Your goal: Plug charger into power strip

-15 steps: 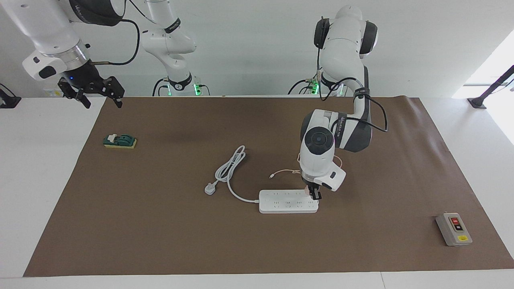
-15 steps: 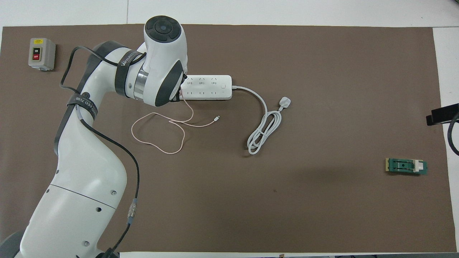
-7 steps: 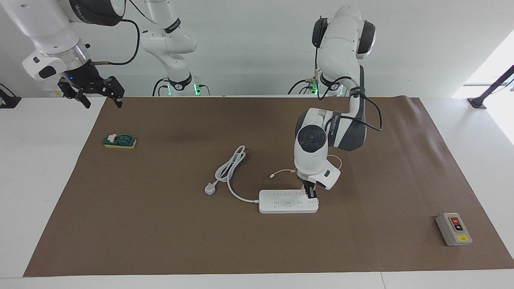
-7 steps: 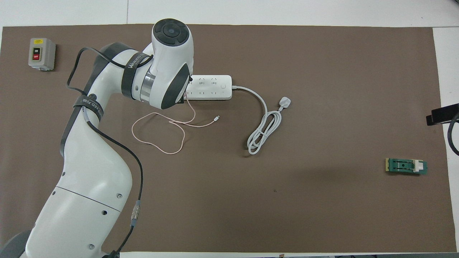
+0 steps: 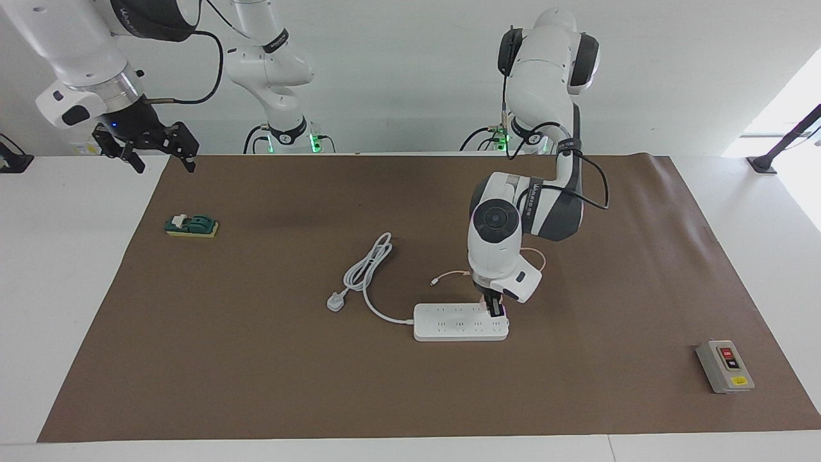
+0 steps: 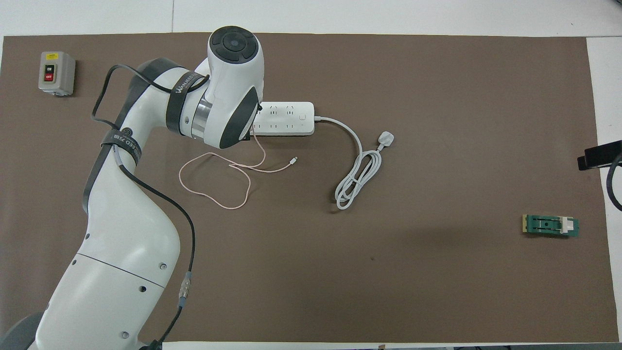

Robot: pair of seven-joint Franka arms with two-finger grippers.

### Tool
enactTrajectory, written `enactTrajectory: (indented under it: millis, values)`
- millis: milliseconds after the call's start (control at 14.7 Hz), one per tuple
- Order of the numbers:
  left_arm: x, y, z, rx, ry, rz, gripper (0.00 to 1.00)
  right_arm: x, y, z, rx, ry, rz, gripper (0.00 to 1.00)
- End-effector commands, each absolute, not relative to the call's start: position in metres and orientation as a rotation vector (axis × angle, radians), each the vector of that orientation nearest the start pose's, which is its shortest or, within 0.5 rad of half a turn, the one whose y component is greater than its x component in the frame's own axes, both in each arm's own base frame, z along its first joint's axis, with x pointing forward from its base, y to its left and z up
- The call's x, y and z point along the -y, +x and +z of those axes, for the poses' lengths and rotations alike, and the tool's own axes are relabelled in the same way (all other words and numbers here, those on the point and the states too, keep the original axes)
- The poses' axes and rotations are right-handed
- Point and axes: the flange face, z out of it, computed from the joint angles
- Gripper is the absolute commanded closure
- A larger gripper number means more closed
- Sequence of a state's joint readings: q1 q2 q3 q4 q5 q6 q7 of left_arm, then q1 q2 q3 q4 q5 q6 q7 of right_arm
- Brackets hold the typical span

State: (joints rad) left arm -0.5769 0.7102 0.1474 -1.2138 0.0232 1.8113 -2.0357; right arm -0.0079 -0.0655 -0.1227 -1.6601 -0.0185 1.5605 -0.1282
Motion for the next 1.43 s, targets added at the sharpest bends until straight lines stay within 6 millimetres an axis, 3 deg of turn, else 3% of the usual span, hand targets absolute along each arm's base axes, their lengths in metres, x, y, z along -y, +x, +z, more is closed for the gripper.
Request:
enactTrajectory:
  millis: [0, 477, 1362]
  values:
    - [0.323, 0.66, 0.341, 2.133, -2.102, -0.135, 1.0, 0.076, 0.52, 0.618, 0.001, -3.129, 0.064, 0.0]
    - [0.313, 0.665, 0.336, 2.148, -2.099, -0.143, 1.0, 0.076, 0.52, 0.618, 0.001, -3.129, 0.064, 0.0]
    - [0.311, 0.662, 0.324, 2.139, -2.108, -0.142, 1.0, 0.076, 0.52, 0.618, 0.001, -3.129, 0.064, 0.0]
